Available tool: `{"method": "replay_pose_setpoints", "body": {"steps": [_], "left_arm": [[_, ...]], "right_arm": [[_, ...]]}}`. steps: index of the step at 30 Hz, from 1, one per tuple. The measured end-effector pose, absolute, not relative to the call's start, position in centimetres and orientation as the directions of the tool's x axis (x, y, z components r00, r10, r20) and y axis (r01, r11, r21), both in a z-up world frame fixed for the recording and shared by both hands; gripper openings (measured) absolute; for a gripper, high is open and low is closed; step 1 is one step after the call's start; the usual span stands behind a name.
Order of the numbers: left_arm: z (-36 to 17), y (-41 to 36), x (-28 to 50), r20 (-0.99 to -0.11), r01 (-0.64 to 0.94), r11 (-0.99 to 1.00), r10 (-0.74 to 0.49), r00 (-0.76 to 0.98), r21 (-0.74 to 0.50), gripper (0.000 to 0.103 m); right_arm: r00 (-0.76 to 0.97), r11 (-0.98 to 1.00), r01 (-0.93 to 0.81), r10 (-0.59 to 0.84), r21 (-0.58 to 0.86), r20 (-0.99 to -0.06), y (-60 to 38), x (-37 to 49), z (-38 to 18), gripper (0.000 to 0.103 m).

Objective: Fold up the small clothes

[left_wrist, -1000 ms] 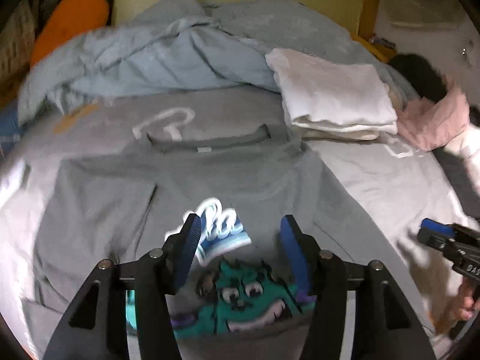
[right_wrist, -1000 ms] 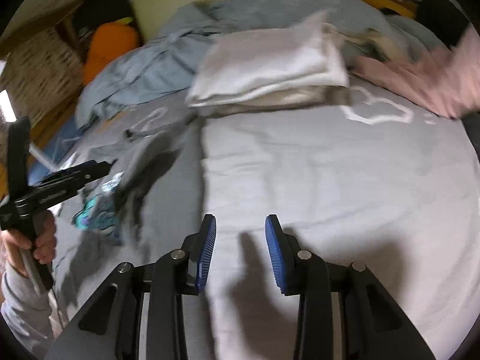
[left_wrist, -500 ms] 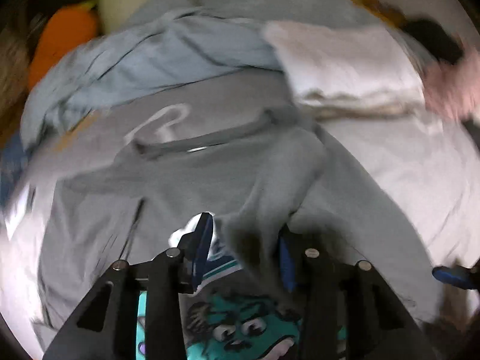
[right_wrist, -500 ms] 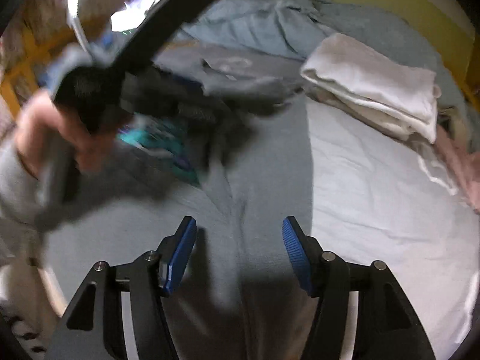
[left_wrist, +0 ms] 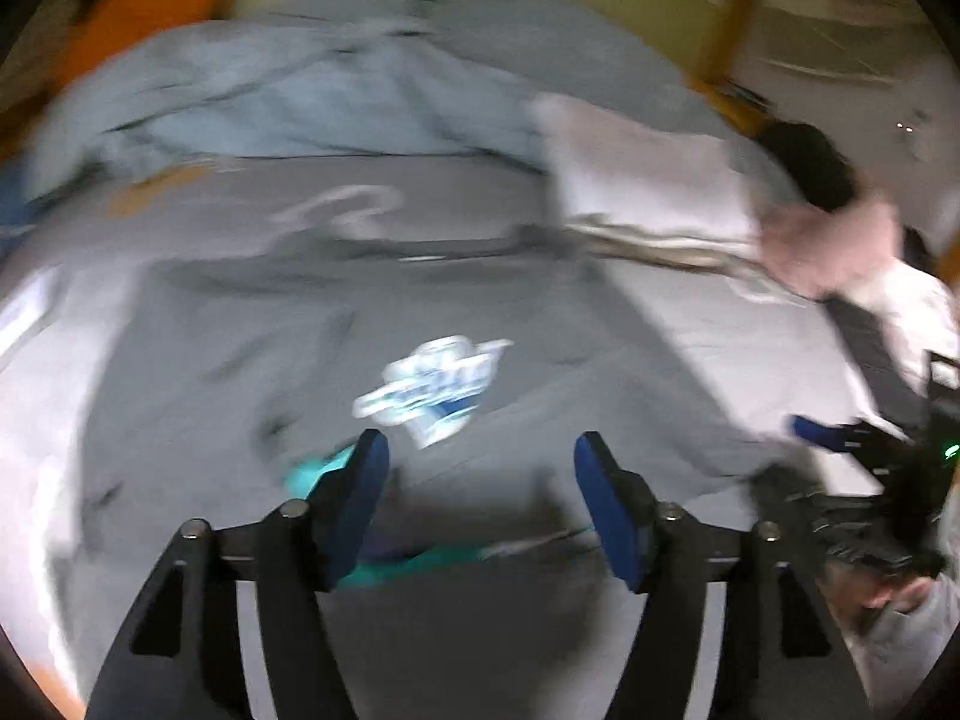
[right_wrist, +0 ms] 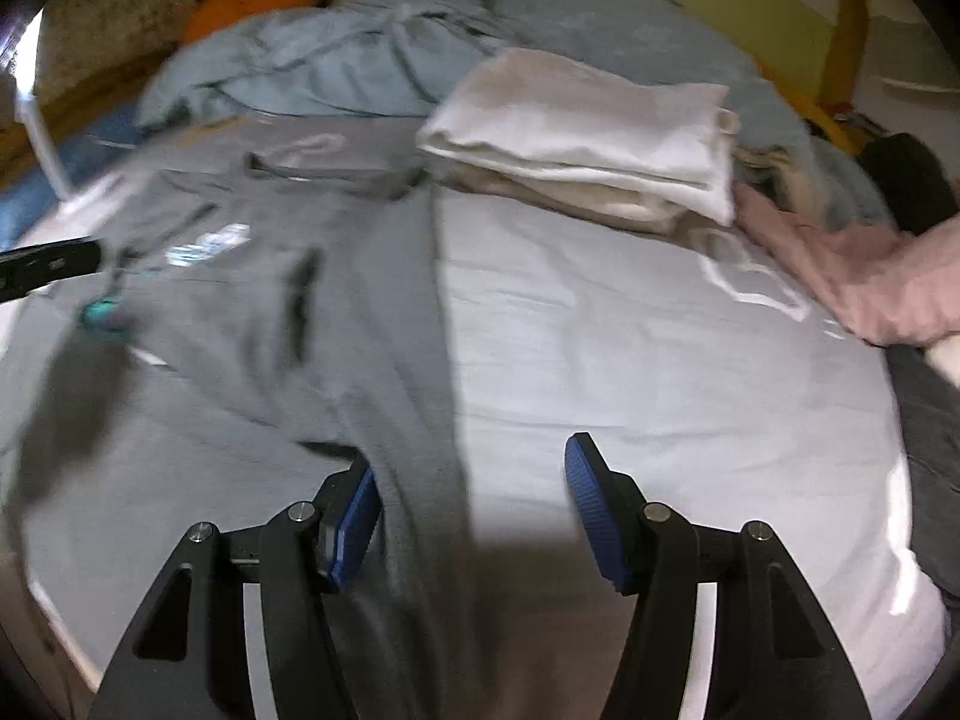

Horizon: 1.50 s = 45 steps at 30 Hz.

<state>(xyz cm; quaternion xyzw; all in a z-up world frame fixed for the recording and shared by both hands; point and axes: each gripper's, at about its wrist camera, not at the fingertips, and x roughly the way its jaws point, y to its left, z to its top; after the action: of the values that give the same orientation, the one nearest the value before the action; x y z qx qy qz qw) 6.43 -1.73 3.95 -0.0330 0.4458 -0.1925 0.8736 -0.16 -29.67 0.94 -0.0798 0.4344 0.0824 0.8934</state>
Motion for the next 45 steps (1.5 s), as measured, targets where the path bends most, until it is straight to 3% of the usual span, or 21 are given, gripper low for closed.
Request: {"method": "replay_pose_setpoints", "body": {"steps": [4, 6, 8, 9, 11, 12, 16, 23, 27, 31, 32, 33, 34, 35, 36, 39, 41, 45], "left_arm": [[3.4, -6.8, 12.5, -0.810, 0.418, 0.893, -0.366, 0.459, -0.167, 0.064], [1.9, -8.8, 15.8, -0.849, 0.459, 0.873, -0.362, 0.386, -0.164, 0.062], [0.0, -10.1, 18.3, -0.898, 0.460, 0.876, -0.313, 0.309, -0.148, 0.047], [-0.9, -10.6, 19.1, -0.918, 0.462, 0.878, -0.280, 0.282, -0.126, 0.026], [-1.2, -11.7, 19.3, -0.925, 0.508, 0.855, -0.268, 0.268, -0.101, 0.004], [-0.6, -12.4, 19.1, -0.916, 0.544, 0.834, -0.283, 0.285, -0.089, 0.004], [2.8, -15.0, 19.8, -0.856, 0.611, 0.788, -0.369, 0.361, -0.082, 0.004], [4.1, -22.8, 24.2, -0.829, 0.683, 0.720, -0.451, 0.331, -0.120, 0.004], [2.3, -26.3, 25.0, -0.843, 0.705, 0.705, -0.426, 0.329, -0.081, 0.004], [1.6, -25.9, 23.8, -0.810, 0.713, 0.699, -0.446, 0.380, -0.051, 0.009], [1.9, -25.5, 23.3, -0.794, 0.714, 0.697, -0.471, 0.385, -0.066, 0.012], [2.3, -25.0, 22.6, -0.771, 0.718, 0.691, -0.498, 0.396, -0.077, 0.032], [3.0, -24.3, 21.8, -0.747, 0.717, 0.694, -0.511, 0.425, -0.067, 0.063], [3.8, -23.7, 21.0, -0.721, 0.702, 0.711, -0.505, 0.474, -0.036, 0.074], [4.6, -23.2, 20.2, -0.699, 0.686, 0.728, -0.495, 0.516, -0.010, 0.076], [6.1, -21.9, 18.9, -0.695, 0.683, 0.728, -0.523, 0.493, -0.064, 0.075], [6.4, -21.8, 18.3, -0.737, 0.663, 0.745, -0.492, 0.464, -0.080, 0.068], [4.5, -23.8, 16.7, -0.824, 0.697, 0.701, -0.479, 0.304, -0.151, 0.029]], "right_arm": [[0.594, 0.959, -0.282, 0.167, -0.010, -0.787, -28.3, 0.3, 0.9, 0.061], [0.570, 0.951, -0.309, 0.198, 0.014, -0.797, -27.7, 0.4, 0.5, 0.052], [0.555, 0.955, -0.296, 0.151, -0.024, -0.818, -27.3, 0.8, -0.2, 0.040], [0.550, 0.957, -0.286, 0.134, -0.035, -0.824, -27.3, 1.0, -0.5, 0.032], [0.539, 0.961, -0.275, 0.128, -0.031, -0.832, -27.7, 1.3, -0.9, 0.020], [0.542, 0.966, -0.258, 0.120, -0.029, -0.832, -28.1, 1.4, -0.8, 0.012], [0.537, 0.985, -0.170, 0.084, -0.010, -0.840, -30.1, 1.8, -0.8, 0.010], [0.496, 0.992, -0.115, 0.102, 0.051, -0.862, -31.8, 2.0, -1.2, 0.010], [0.493, 0.996, -0.074, 0.076, 0.046, -0.867, -32.5, 2.4, -1.5, 0.010], [0.504, 0.997, -0.035, 0.081, 0.073, -0.860, -33.9, 2.5, -1.1, 0.018], [0.514, 0.996, -0.031, 0.092, 0.089, -0.853, -34.3, 2.3, -0.8, 0.021], [0.529, 0.994, -0.022, 0.100, 0.105, -0.843, -34.7, 2.2, -0.4, 0.024], [0.548, 0.991, -0.013, 0.115, 0.130, -0.829, -35.2, 2.0, 0.0, 0.024], [0.568, 0.985, -0.007, 0.146, 0.173, -0.810, -35.7, 1.9, 0.5, 0.024], [0.588, 0.976, 0.002, 0.176, 0.219, -0.789, -36.3, 1.8, 1.0, 0.024], [0.627, 0.959, 0.009, 0.215, 0.283, -0.748, -37.4, 1.6, 1.9, 0.024], [0.637, 0.951, 0.003, 0.236, 0.308, -0.734, -37.9, 1.6, 2.3, 0.024], [0.647, 0.955, 0.004, 0.225, 0.298, -0.729, -37.7, 1.4, 2.9, 0.024]]}}
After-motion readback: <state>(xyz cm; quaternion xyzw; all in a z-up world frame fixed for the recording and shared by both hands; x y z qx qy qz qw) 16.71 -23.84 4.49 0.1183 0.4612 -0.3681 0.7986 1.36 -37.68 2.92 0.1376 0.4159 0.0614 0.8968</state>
